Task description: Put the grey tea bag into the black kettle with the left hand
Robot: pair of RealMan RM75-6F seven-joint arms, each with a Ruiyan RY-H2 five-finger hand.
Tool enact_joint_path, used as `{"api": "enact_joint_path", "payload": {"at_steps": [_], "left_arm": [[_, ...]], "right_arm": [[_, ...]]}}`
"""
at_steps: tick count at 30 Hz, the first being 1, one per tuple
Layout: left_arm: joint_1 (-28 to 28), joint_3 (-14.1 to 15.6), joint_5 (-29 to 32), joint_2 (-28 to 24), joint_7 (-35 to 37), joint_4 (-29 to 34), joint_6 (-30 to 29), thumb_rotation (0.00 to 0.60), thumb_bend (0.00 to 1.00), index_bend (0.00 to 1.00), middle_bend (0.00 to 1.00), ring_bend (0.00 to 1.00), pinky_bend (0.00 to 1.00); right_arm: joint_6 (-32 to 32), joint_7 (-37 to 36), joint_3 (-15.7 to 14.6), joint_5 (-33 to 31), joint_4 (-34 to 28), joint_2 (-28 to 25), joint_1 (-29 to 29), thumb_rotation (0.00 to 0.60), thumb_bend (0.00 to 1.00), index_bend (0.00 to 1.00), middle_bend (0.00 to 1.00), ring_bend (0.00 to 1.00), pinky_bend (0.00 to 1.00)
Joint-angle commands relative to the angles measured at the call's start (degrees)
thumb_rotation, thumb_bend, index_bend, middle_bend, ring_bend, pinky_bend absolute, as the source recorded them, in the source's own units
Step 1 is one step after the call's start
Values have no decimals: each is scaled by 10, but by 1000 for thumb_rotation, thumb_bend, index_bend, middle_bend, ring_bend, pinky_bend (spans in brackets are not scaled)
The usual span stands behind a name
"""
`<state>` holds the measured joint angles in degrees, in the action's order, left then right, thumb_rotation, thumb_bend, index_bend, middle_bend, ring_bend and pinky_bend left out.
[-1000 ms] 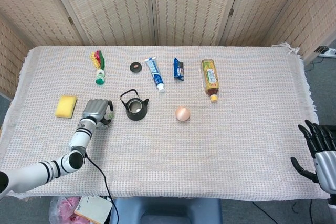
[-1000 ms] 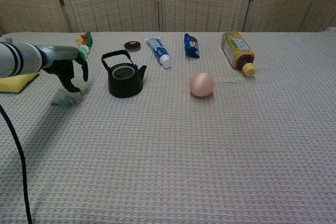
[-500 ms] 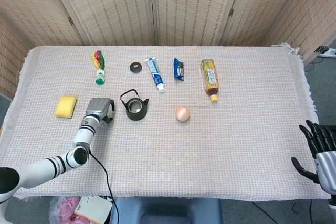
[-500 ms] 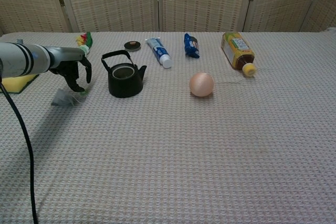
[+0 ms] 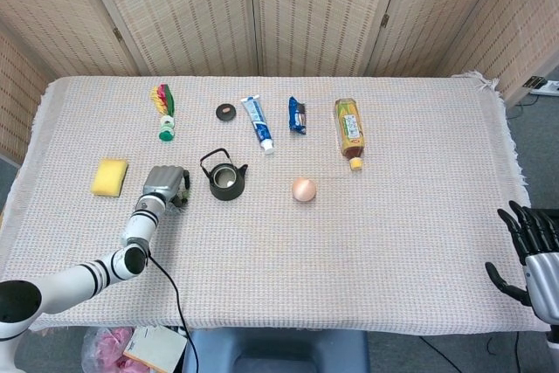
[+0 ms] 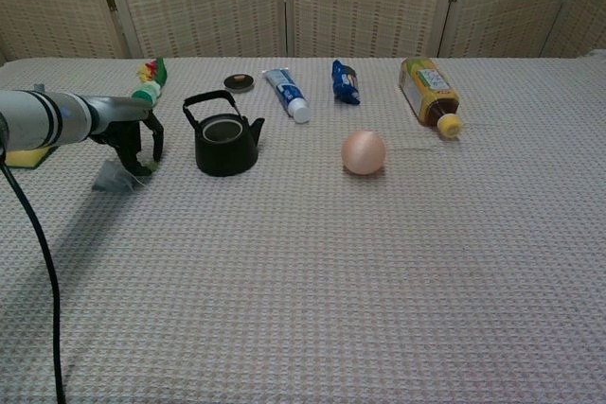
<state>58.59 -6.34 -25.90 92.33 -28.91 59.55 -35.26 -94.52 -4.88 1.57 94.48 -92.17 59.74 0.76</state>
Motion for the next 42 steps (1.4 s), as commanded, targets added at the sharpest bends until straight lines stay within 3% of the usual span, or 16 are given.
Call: {"api": "enact_joint_path", "payload": {"at_steps": [1,36,42], "left_arm": [[0,2,-5,4,4,-7,4,600,344,502,1000,983,1000],[-14,3,-54,11,46,-34,19,600,351,550,1000,983,1000],[-17,2,-58,12,52,-37,18,600,440,565,1000,983,1000]], "right_arm": [[-3,1,0,1,0,1,2,600,249,0,0,0,0],[6,8,2,-6,-1,2,-1,600,249,0,0,0,0],[6,8,2,-6,-1,2,-1,600,249,0,0,0,0]]}}
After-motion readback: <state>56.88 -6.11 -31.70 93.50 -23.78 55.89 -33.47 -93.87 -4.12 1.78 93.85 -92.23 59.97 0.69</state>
